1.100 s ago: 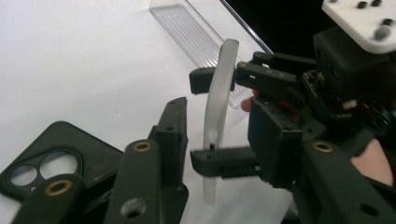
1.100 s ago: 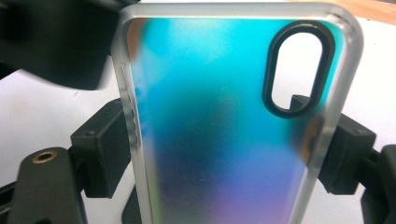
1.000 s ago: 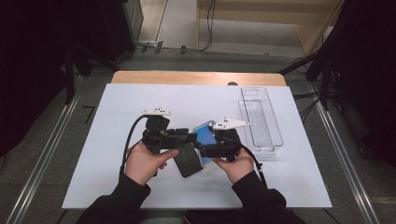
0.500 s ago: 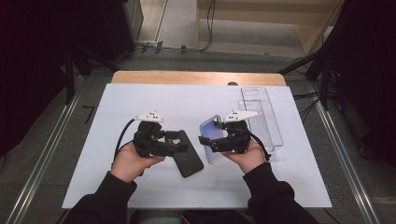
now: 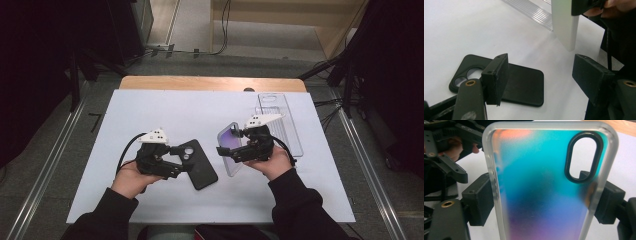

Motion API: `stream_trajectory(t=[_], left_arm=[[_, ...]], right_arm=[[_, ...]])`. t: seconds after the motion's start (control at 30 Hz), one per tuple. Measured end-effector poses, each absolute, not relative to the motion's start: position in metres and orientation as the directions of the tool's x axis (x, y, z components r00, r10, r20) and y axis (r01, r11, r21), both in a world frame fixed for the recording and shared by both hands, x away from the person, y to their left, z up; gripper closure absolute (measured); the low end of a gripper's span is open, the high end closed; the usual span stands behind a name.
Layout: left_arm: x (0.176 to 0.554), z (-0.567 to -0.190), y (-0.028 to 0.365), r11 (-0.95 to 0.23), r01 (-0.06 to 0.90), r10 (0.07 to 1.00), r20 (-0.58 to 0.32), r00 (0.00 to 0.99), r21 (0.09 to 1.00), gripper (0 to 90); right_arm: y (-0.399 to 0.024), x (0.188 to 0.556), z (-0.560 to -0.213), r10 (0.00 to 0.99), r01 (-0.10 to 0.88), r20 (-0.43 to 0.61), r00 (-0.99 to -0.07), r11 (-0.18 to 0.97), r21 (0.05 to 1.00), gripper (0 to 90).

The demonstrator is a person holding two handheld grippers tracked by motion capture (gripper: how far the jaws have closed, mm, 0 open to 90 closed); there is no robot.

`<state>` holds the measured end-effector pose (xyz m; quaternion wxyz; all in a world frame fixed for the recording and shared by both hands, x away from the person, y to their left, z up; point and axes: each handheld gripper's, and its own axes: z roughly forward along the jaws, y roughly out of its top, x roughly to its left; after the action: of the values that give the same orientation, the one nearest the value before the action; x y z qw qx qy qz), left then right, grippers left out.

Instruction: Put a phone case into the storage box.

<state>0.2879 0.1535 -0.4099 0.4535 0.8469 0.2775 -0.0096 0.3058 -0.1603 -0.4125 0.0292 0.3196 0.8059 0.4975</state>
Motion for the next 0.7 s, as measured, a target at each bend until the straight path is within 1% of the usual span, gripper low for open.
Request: stream_trajectory(t=[0.1,0.27,0.7], left_arm=[[0.285,-0.413,0.159,-0.438,0.478,0.464,-0.264,0.846,0.762,28.1],[0.279,-0.421,0.168,-0.461,0.475,0.476,-0.243,0.845,0.750,28.0],[0.271,-0.434,0.190,-0.438,0.515,0.537,-0.245,0.807,0.737,28.1]], right_arm=[[-0.163,0.306,-0.409,0.533,0.471,0.259,-0.806,0.311,0.825,16.2],[-0.169,0.308,-0.405,0.528,0.468,0.256,-0.810,0.317,0.825,16.2],[-0.187,0.316,-0.390,0.548,0.466,0.243,-0.800,0.314,0.827,16.2]])
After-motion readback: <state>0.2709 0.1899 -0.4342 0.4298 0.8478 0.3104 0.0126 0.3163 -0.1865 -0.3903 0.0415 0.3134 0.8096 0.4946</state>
